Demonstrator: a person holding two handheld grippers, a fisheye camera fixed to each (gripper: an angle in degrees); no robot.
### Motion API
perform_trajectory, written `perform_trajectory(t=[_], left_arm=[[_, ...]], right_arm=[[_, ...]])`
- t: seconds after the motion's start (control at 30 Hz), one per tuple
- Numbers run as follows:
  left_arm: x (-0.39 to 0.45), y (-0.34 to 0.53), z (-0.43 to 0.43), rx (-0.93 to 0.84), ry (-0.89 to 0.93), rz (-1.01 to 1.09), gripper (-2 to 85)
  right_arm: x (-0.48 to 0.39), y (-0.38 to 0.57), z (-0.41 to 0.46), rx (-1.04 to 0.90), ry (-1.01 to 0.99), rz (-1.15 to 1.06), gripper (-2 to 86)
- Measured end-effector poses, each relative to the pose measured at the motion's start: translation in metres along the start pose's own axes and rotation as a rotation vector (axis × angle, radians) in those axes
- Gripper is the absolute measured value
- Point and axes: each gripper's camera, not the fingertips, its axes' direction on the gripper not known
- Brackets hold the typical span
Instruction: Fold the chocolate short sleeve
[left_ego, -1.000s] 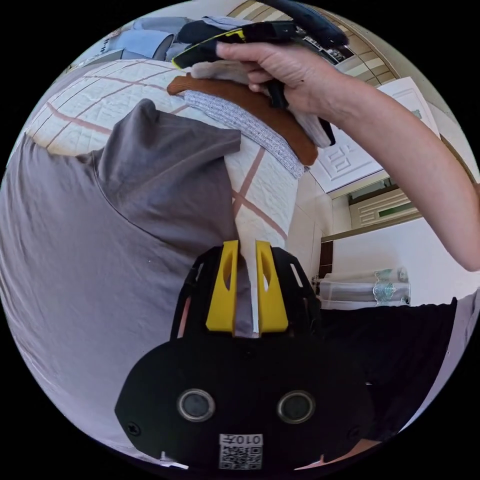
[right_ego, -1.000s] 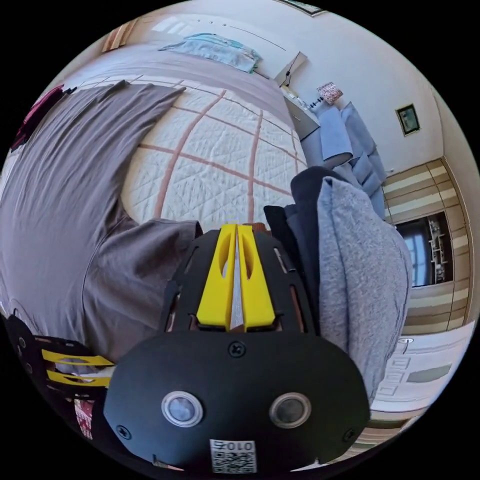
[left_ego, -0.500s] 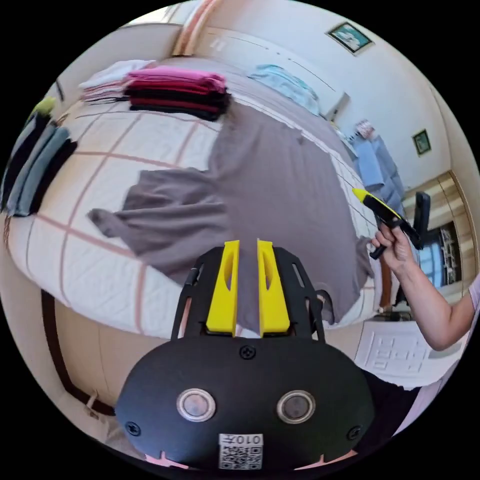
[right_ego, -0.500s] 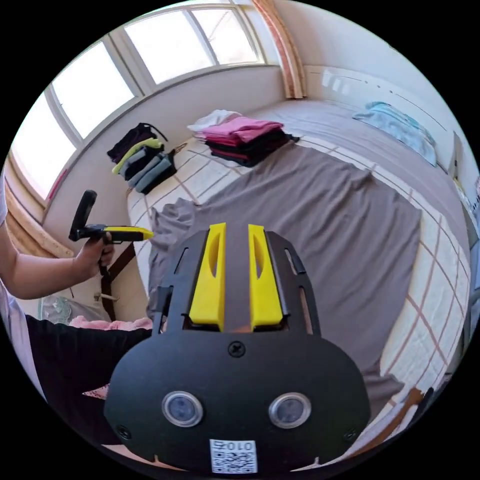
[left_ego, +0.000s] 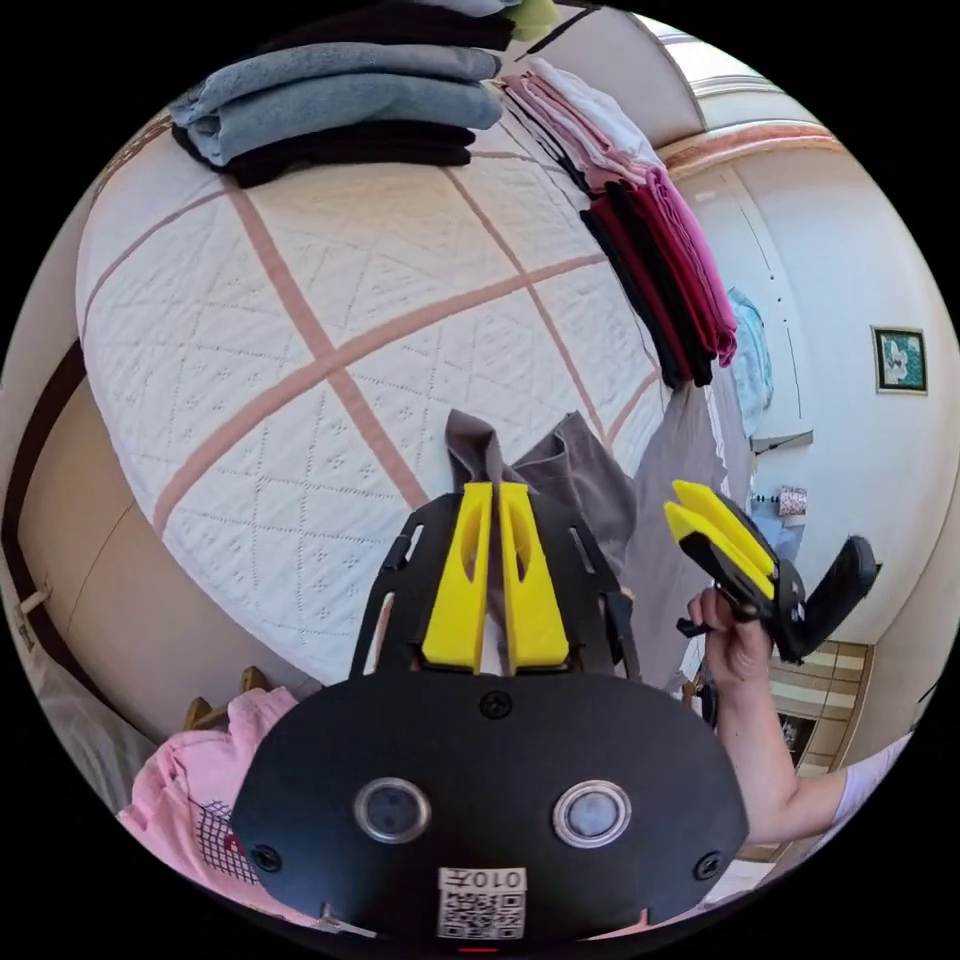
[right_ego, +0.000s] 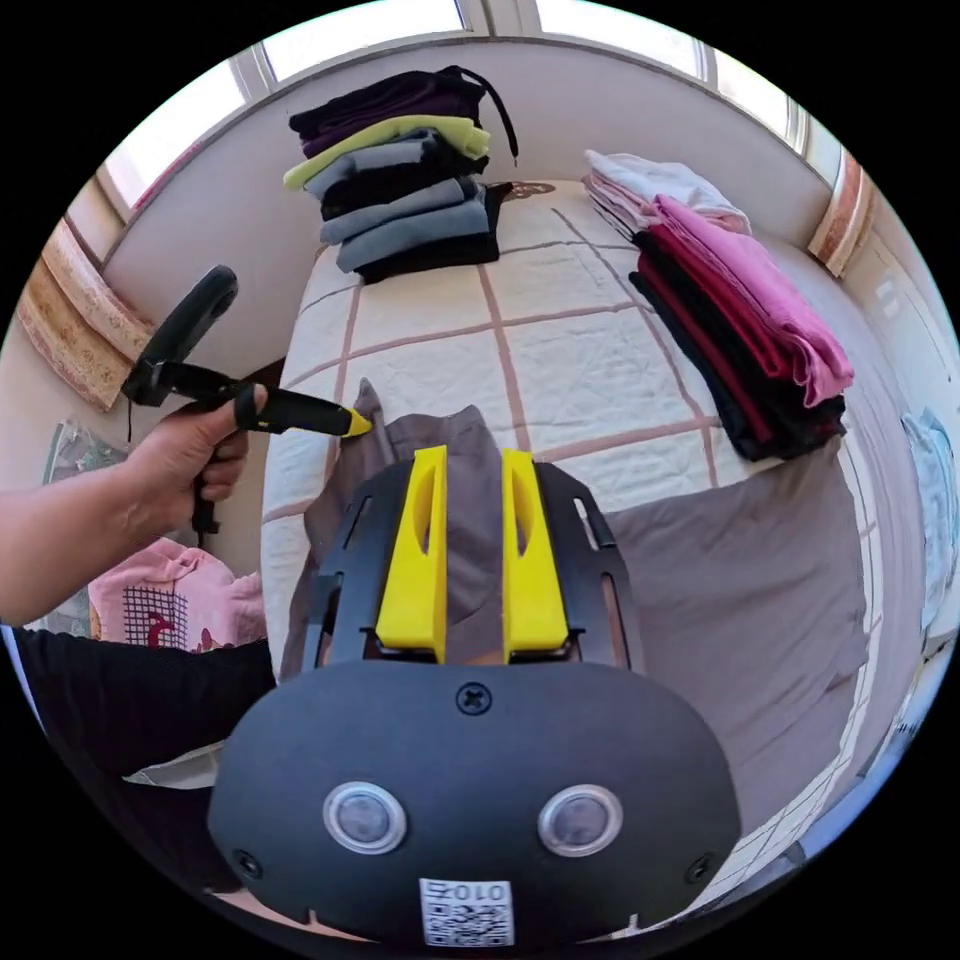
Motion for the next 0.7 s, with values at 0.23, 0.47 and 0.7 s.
perform_trajectory(t=[0.23,0.47,0.7], left_arm=[[0.061,0.029,-0.069,0.155,-0.003,0.315,-0.2],[0.075,0.048,-0.096,0.156,-0.037,0.342,-0.3],[0.09,0.041,-0.074,0.105,-0.078,0.248,-0.3]], right_arm=[[0.012,-0.05,0.069,-0.194,-0.163,-0.166,4.6],[0.036,-0.052,0.026,0.048,0.022,-0.085,3.5],[0.061,-0.047,0.082,-0.078,-0.046,-0.014,3.3]])
